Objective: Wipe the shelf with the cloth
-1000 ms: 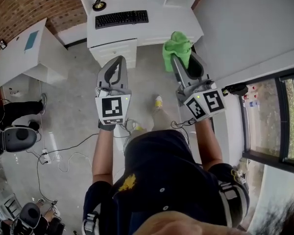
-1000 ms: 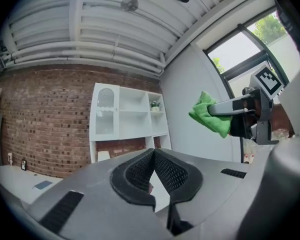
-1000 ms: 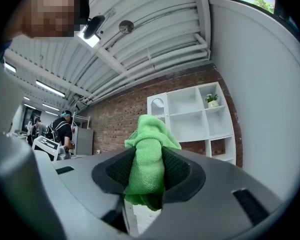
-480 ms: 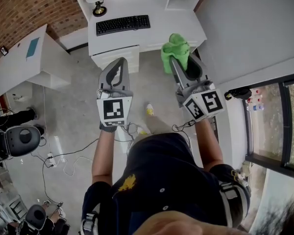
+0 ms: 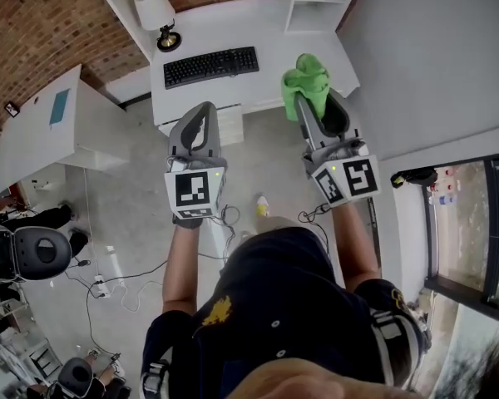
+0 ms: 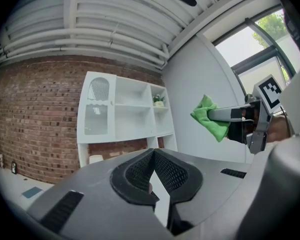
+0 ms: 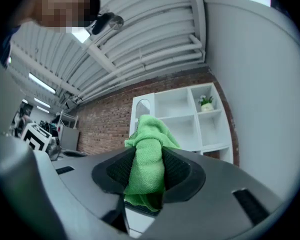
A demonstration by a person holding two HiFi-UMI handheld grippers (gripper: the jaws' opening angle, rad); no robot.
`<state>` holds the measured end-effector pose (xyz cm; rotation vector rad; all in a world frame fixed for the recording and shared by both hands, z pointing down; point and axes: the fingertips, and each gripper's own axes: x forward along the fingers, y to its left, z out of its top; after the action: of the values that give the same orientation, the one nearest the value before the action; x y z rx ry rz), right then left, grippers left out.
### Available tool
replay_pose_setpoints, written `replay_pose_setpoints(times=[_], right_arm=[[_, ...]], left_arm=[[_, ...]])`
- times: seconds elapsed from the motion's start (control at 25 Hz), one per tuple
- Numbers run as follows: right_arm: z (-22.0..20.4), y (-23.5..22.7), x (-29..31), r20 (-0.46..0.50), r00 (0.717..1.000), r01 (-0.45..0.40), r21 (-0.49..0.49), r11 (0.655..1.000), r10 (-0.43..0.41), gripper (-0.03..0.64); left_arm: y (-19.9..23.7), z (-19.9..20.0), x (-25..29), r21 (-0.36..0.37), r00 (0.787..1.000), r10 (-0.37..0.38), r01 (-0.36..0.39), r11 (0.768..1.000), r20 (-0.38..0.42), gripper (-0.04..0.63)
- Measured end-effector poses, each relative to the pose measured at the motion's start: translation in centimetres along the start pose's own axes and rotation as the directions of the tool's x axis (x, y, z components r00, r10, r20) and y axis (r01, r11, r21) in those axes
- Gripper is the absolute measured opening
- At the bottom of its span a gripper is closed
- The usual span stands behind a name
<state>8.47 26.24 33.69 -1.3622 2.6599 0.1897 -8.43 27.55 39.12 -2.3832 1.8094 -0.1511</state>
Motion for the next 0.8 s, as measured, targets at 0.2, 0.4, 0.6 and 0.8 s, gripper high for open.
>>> replay_pose_setpoints(times=[0.2, 0.4, 0.6, 0.8], right_arm=[[-1.2, -4.4, 3.0, 0.004, 1.000, 0.016, -0.064, 0.998, -0.016, 0.153], [-2.7, -7.0, 4.9, 0.005, 0.999, -0.038, 0.002, 0.999, 0.038, 0.152], [-4.4, -8.3, 6.0, -0.005, 0.997, -0.077, 0.051, 0.996, 0.077, 0.150], [-5.3, -10.1, 7.4, -0.015, 0.998, -0.059, 0.060, 0.996, 0.060, 0.150]], left_arm=[[0.7, -0.4, 4.8, -0.017, 0.999, 0.034, -0.035, 0.999, -0.017, 0.018], [0.7, -0.4, 7.0, -0.005, 0.995, 0.089, -0.089, 0.996, -0.034, 0.018], [1.4, -0.7, 8.8, 0.001, 0.991, 0.124, -0.125, 0.992, -0.049, 0.018], [2.3, -0.7, 11.2, 0.013, 0.991, 0.127, -0.126, 0.992, -0.050, 0.018]])
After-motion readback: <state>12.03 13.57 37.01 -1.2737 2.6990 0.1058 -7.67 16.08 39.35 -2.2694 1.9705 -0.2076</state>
